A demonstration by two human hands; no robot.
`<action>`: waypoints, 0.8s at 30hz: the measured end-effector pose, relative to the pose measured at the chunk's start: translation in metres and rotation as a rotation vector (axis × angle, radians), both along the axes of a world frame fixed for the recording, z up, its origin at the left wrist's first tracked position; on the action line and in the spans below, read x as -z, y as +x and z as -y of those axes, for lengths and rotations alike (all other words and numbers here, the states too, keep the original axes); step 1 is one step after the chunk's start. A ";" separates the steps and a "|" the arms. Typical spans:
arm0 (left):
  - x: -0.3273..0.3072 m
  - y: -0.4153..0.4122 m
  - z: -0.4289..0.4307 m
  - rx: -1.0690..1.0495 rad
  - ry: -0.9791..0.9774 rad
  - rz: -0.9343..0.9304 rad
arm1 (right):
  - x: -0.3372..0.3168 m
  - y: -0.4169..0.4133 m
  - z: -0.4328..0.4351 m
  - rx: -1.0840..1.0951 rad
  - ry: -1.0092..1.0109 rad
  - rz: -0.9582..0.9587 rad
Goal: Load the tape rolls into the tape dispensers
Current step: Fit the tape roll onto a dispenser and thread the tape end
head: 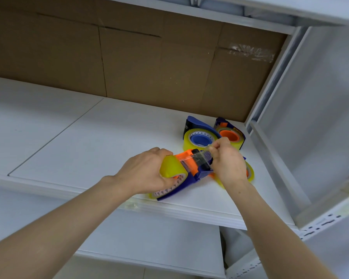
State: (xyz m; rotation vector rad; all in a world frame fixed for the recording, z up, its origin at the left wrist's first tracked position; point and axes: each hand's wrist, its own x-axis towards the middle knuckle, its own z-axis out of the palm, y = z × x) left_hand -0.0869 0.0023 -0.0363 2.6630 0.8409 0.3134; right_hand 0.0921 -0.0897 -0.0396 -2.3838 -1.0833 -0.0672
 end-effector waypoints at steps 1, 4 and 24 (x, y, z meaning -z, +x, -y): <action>0.000 0.000 -0.001 0.007 0.076 -0.021 | -0.001 0.001 0.000 0.001 0.005 0.008; -0.001 -0.001 -0.003 0.024 0.300 -0.084 | -0.001 0.000 -0.002 0.000 0.020 -0.006; 0.007 -0.009 -0.009 -0.034 0.197 0.075 | 0.000 -0.004 -0.004 -0.031 0.135 -0.005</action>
